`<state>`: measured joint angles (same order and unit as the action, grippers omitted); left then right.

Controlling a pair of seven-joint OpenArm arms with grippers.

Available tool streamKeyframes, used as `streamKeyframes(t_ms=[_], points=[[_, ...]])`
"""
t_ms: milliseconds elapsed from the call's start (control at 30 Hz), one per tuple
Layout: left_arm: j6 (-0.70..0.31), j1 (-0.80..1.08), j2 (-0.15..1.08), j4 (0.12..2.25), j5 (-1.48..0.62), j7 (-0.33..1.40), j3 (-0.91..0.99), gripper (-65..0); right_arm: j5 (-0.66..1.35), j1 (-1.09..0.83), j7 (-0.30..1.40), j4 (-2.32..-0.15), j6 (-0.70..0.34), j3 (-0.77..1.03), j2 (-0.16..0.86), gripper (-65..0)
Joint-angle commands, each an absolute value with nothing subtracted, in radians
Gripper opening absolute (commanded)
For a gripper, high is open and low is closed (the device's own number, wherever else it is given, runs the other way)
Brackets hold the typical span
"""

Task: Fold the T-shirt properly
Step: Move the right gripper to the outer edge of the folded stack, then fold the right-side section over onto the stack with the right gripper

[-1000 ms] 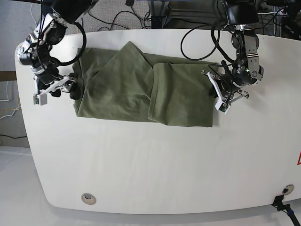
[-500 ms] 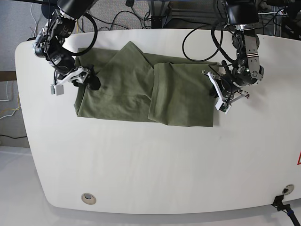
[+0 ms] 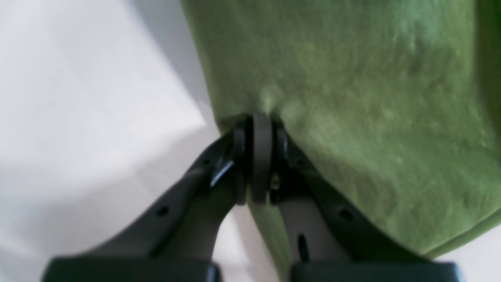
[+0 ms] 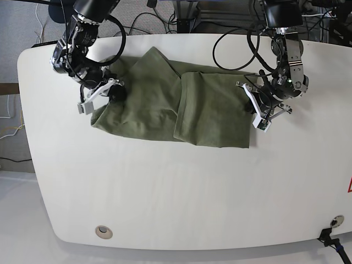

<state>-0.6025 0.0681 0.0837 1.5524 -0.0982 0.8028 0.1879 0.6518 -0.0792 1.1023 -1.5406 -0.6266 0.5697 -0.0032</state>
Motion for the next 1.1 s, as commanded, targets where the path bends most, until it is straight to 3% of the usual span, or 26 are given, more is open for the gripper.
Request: streamKeyframes(t_ms=[0, 233, 500, 867, 1033, 1067], points=[[-0.601, 0.062, 0.087, 1.561, -0.088, 0.825, 0.185, -65.0, 0.688, -0.068, 1.116, -1.659, -0.641, 0.524, -0.013, -65.0], [-0.601, 0.062, 0.084, 1.561, -0.087, 0.825, 0.183, -65.0, 0.690, -0.058, 1.211, -1.931, -0.584, 0.364, -0.136, -65.0], [-0.601, 0.067, 0.084, 1.561, -0.090, 0.825, 0.159, -65.0, 0.690, -0.019, 1.129, -1.868, -0.581, 0.085, -0.157, -65.0], [-0.604, 0.067, 0.084, 1.593, -0.090, 0.825, 0.160, -65.0, 0.769, 0.074, 1.093, -1.662, -0.579, 0.059, -0.157, -65.0], [-0.604, 0.067, 0.084, 1.593, -0.091, 0.825, 0.160, -65.0, 0.774, 0.079, 1.092, -1.662, -0.579, -0.030, -0.157, -20.1], [-0.604, 0.065, 0.084, 1.592, -0.091, 0.825, 0.160, -65.0, 0.776, 0.091, 1.092, -1.662, -0.579, -0.062, -0.157, -15.5]])
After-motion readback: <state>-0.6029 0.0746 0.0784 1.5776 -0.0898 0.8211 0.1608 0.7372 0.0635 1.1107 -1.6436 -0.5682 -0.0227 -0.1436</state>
